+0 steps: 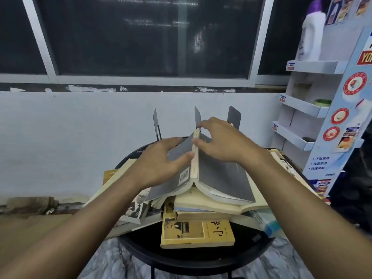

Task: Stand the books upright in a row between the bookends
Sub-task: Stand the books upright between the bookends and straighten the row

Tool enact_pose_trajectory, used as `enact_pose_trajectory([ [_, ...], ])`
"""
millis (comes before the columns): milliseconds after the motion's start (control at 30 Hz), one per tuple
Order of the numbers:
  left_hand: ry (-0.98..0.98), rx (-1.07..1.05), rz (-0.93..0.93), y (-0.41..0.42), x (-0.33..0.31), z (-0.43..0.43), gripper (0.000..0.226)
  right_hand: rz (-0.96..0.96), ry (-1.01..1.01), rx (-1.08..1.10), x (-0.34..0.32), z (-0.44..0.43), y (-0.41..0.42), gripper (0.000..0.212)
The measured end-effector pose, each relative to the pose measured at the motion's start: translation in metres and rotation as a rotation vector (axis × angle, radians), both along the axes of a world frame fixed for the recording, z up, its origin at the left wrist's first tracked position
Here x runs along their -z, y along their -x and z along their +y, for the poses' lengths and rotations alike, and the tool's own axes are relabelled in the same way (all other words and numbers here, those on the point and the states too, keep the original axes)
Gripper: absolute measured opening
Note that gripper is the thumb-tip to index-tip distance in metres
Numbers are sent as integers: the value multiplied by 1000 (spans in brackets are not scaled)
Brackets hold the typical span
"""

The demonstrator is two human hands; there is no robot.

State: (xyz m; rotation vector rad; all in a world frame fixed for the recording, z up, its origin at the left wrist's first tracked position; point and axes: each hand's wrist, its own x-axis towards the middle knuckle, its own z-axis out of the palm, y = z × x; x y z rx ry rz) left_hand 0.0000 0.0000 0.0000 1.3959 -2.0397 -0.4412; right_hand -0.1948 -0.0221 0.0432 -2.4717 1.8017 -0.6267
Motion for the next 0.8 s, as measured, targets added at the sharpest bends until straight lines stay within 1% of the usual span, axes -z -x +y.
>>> enact_pose_trajectory([
  [67,-56,15,20,-1,4,-7,69,-16,-104,17,-1,-18,-7,59],
  [133,-122,27,11,0,11,-14,68,33,-206,61,-3,-34,-12,61],
  [333,-180,64,64,9,26,-25,72,143,-288,175,-4,-60,-30,59],
  [467,-171,77,90,12,30,-27,62,186,-285,232,-4,-69,-39,55],
  [500,-171,75,97,13,30,-27,62,179,-289,243,-4,-71,-41,50],
  [567,-171,69,104,12,31,-26,66,155,-285,266,-3,-75,-45,27],
  [600,-175,68,103,12,30,-26,68,142,-285,277,-3,-75,-47,21],
  [667,-186,69,103,12,30,-25,69,112,-280,287,-4,-74,-50,28],
  [800,-177,71,124,13,28,-20,74,41,-231,272,-16,-65,-53,26],
])
